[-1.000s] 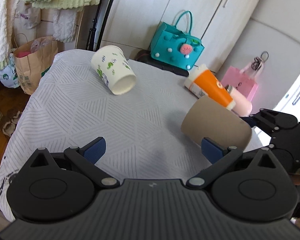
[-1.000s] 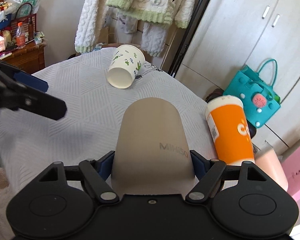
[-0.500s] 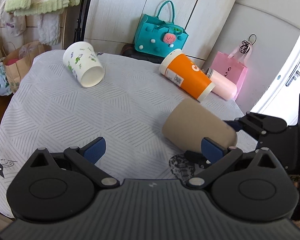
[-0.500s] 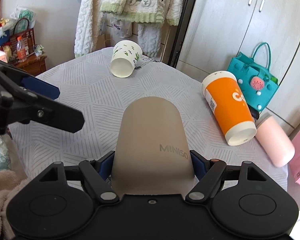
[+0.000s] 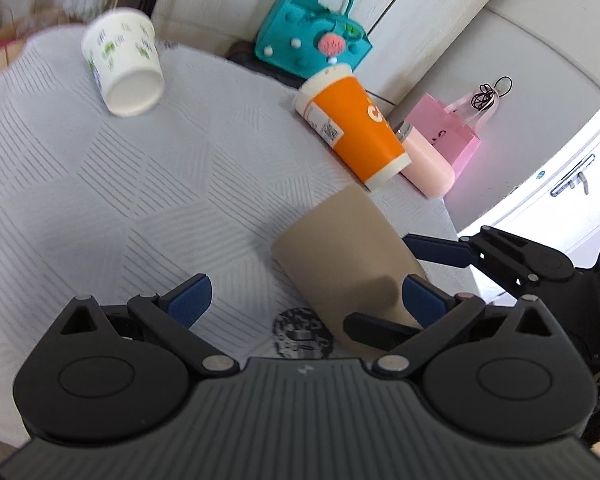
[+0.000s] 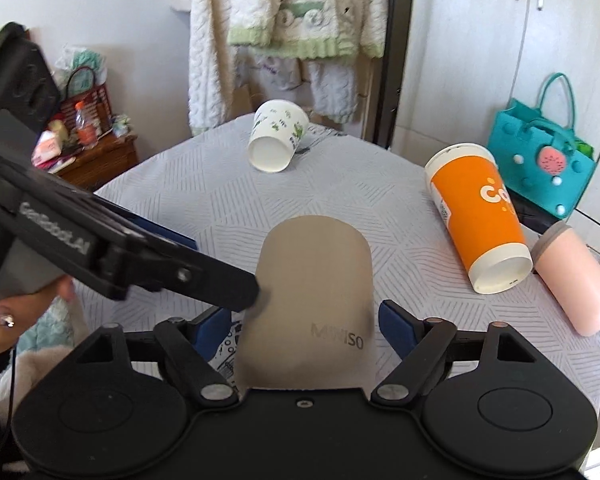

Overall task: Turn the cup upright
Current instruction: 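Rotate the right gripper to tip the beige tumbler upright, opening up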

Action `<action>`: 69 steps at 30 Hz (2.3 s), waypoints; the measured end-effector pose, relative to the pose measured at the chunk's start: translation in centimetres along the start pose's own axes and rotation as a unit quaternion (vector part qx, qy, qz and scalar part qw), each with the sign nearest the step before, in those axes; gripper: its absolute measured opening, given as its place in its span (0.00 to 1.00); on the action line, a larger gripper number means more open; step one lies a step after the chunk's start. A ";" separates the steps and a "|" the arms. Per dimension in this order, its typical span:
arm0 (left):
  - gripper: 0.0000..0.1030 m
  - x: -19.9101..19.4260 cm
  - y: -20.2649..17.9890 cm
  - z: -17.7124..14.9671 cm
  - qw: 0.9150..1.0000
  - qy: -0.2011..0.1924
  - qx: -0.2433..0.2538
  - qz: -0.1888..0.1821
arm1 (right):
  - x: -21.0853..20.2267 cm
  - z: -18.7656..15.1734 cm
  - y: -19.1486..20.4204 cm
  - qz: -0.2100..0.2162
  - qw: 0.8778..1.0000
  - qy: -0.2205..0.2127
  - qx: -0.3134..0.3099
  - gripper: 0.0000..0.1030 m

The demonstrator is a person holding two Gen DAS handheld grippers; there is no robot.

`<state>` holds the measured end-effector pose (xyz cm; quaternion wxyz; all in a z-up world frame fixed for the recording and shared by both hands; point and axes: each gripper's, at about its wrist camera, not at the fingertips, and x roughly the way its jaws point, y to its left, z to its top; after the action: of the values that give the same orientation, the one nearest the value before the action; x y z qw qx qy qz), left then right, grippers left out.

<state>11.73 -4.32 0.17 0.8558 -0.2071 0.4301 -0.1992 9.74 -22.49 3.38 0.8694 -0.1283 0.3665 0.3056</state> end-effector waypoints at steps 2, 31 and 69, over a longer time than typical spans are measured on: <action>1.00 1.1 0.2 0.3 0.999 0.029 -0.024 -0.016 | 0.1 0.2 -0.5 -0.004 1.000 0.010 -0.005 0.83; 0.74 5.1 0.1 2.1 0.991 0.031 -0.078 -0.108 | 1.8 0.8 -3.0 0.016 0.998 0.056 -0.022 0.82; 0.64 0.0 -1.4 4.0 0.966 -0.180 0.185 0.009 | 5.4 2.8 -2.1 -0.012 0.983 -0.181 -0.007 0.79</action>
<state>14.77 -4.77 3.04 0.9442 -0.0739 0.2268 -0.2271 15.53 -20.57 1.47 0.9240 -0.0810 0.1995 0.3161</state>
